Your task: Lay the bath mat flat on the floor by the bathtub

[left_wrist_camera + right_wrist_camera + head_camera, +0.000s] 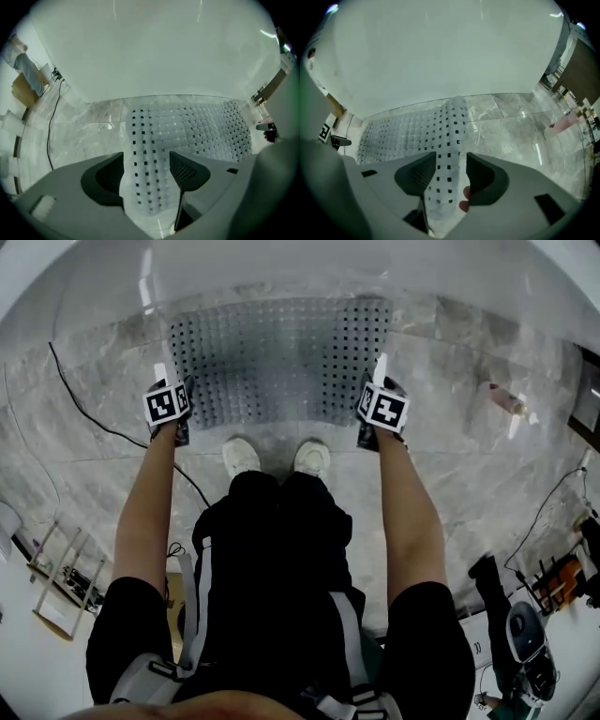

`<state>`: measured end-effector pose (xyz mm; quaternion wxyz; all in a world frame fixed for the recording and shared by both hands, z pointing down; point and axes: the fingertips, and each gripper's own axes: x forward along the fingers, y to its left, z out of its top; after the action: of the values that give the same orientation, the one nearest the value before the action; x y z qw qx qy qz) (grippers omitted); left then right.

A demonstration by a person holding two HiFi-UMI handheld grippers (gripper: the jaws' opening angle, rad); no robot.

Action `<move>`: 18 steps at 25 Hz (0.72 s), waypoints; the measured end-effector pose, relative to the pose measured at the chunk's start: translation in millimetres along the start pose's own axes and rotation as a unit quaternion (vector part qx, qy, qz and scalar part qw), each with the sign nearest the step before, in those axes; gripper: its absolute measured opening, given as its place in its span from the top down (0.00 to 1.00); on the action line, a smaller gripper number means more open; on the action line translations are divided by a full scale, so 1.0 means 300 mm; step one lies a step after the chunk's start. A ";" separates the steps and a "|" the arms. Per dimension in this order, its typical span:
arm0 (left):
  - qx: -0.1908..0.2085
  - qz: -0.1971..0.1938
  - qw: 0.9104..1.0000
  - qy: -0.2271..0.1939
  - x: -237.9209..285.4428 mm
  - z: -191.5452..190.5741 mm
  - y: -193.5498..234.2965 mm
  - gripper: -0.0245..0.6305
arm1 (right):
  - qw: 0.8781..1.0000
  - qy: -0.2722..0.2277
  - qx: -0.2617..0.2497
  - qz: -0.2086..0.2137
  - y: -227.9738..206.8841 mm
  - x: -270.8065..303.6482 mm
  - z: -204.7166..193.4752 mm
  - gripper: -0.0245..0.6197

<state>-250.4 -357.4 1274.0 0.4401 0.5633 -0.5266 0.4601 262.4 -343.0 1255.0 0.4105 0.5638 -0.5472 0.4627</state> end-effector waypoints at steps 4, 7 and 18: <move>-0.050 -0.079 0.996 0.005 -0.175 -0.041 -0.163 0.57 | 0.999 -0.013 -0.013 0.036 0.072 -0.175 0.026 0.74; -0.032 -0.086 0.995 -0.028 -0.423 0.002 -0.252 0.96 | 0.998 -0.035 -0.022 0.052 0.151 -0.391 0.077 0.95; 0.038 -0.170 0.951 -0.256 -1.726 0.419 -0.664 0.96 | 0.964 -0.234 -0.053 0.118 0.396 -1.589 0.427 0.95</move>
<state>-56.0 -371.5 739.7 0.3401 0.7600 -0.5000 0.2382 166.1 -361.7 756.9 0.2427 0.5650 -0.7145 0.3337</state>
